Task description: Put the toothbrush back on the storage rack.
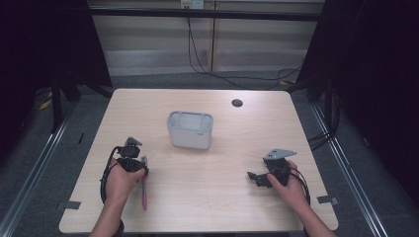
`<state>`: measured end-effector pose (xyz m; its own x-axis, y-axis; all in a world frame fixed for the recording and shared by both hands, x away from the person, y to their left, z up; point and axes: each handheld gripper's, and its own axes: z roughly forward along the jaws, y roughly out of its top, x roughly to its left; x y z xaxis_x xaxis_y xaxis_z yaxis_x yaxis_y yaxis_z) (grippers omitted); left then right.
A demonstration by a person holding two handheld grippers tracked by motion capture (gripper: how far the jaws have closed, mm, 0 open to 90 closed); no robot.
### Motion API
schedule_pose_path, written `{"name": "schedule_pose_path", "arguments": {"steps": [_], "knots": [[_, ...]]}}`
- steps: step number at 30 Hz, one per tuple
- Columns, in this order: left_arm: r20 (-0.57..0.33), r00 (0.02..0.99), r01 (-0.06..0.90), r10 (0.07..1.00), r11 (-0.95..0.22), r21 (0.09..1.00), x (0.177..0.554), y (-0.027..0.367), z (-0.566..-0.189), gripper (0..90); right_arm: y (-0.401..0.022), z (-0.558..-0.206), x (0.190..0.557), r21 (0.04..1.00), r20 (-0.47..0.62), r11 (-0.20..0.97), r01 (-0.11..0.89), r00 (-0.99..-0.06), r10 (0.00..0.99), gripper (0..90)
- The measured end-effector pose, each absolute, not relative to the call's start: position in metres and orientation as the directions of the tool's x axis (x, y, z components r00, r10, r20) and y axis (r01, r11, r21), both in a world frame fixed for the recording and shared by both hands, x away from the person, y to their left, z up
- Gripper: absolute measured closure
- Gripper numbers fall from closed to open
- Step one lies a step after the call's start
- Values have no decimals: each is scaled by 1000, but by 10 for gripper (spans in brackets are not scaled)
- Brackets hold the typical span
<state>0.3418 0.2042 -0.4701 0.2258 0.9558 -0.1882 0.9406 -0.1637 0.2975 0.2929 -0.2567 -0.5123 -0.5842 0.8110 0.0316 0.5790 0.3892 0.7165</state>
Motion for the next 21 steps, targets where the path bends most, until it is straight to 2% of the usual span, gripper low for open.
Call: {"name": "schedule_pose_path", "arguments": {"steps": [21], "knots": [[-219, 246, 908, 944, -146, 392, 342, 213, -456, 813, -257, -512, 294, 718, 31, 392, 575, -589, 807, 118]]}}
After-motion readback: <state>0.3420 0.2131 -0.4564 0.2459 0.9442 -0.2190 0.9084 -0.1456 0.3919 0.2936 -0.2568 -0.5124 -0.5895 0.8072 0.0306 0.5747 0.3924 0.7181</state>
